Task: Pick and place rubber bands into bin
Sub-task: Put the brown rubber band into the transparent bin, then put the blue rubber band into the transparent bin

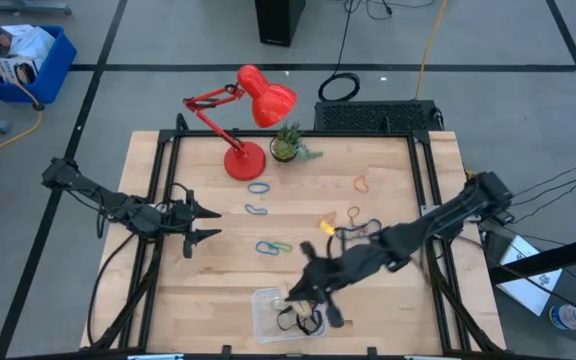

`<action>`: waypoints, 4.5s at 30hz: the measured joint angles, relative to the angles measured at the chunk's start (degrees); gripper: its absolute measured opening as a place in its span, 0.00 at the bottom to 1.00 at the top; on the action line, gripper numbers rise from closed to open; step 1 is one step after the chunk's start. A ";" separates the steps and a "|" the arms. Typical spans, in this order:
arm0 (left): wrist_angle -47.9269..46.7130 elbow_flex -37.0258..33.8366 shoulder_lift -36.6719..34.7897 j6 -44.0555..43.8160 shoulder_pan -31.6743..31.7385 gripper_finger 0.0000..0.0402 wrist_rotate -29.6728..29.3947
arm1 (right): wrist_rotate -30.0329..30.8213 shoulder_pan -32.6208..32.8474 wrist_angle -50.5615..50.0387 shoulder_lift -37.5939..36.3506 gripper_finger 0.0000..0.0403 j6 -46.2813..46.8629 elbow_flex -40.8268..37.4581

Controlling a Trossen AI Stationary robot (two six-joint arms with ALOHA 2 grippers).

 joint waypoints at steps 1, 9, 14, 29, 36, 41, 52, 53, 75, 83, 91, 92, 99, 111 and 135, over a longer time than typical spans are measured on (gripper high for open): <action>0.00 0.00 -0.02 0.00 -0.01 0.53 0.00 | -0.44 0.02 0.13 1.24 0.00 0.79 0.00; 0.00 0.00 -0.02 0.10 0.01 0.53 0.00 | -5.99 0.46 0.19 9.46 0.00 6.12 -0.02; 0.00 0.00 -0.02 0.12 0.00 0.53 0.00 | -5.92 0.46 -0.64 13.63 0.00 8.08 -0.71; 0.02 0.01 -0.01 0.12 -0.01 0.53 0.00 | -5.45 0.72 0.67 18.43 0.00 16.23 -9.51; 0.26 0.02 -0.02 0.12 -0.01 0.53 0.00 | -5.58 0.72 3.22 18.10 0.01 19.62 -13.02; 0.26 0.02 -0.01 0.12 0.00 0.53 0.00 | -5.87 0.72 10.83 18.12 0.06 20.87 -15.09; 0.26 0.02 -0.02 0.10 -0.01 0.53 0.00 | -5.98 0.72 13.78 18.21 0.08 20.79 -15.23; 0.26 0.02 0.00 0.10 -0.01 0.53 0.00 | -5.98 0.72 13.77 18.21 0.08 20.77 -15.23; 0.26 0.02 -0.02 0.08 -0.01 0.53 0.00 | -6.00 0.72 13.76 18.21 0.14 21.97 -15.23; 0.26 0.02 0.00 0.08 -0.01 0.53 -0.01 | -5.97 0.72 13.87 18.19 0.25 22.25 -15.23; 0.26 0.02 -0.01 0.08 0.00 0.53 -0.01 | -5.96 0.72 14.04 18.14 0.36 21.59 -15.21; 0.26 0.02 -0.01 0.09 0.01 0.53 -0.01 | -5.96 0.72 14.03 18.14 0.37 21.26 -15.21; 0.29 0.02 -0.02 0.09 -0.01 0.53 -0.02 | -8.85 0.72 14.39 16.46 0.41 16.92 -15.21; 0.35 0.02 0.00 0.10 0.01 0.53 -0.02 | -7.13 0.72 10.56 4.03 0.41 8.64 -15.21; 0.37 0.02 0.00 0.10 0.01 0.53 -0.01 | 18.44 -2.67 -32.82 -15.45 0.40 9.61 -15.23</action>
